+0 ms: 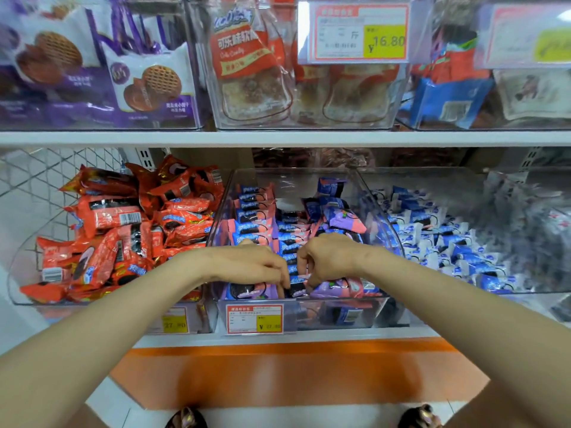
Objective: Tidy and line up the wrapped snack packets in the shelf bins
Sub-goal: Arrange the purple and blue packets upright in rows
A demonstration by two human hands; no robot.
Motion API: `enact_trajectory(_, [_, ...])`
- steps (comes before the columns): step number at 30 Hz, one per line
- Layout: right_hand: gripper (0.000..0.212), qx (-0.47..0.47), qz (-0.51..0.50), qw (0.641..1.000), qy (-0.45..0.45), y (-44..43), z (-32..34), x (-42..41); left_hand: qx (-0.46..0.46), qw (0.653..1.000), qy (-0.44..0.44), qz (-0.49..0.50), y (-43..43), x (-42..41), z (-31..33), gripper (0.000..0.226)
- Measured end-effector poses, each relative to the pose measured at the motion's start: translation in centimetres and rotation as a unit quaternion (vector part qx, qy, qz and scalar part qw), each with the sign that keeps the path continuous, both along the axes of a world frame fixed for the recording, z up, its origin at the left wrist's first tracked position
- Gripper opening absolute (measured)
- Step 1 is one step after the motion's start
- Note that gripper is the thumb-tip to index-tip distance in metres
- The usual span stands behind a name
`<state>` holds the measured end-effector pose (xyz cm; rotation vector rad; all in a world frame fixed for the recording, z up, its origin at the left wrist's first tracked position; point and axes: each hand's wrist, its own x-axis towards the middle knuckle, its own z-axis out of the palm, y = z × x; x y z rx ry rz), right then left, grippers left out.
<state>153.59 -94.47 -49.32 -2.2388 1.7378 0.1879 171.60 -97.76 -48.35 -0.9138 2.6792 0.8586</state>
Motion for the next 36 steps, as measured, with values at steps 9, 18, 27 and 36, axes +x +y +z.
enact_trajectory(9, [0.014, -0.004, 0.017, 1.000, -0.019, 0.4, 0.2, 0.2, -0.113, 0.993, -0.012, -0.004, 0.0, -0.8, -0.4, 0.020])
enact_trajectory(18, [0.013, 0.002, 0.068, 0.996, -0.049, 1.8, 1.0, -2.3, -0.204, 0.967, -0.118, -0.096, -0.2, -3.1, -1.6, 0.011])
enact_trajectory(27, [0.016, -0.080, 0.072, 0.994, 0.017, 2.5, 0.2, -1.4, -0.255, 0.965, -0.046, -0.045, 0.1, -3.1, -2.3, 0.018])
enact_trajectory(36, [0.020, -0.058, 0.090, 0.993, 0.055, 1.9, -0.4, -1.5, -0.272, 0.955, -0.102, -0.055, 0.7, -2.6, -1.9, 0.036])
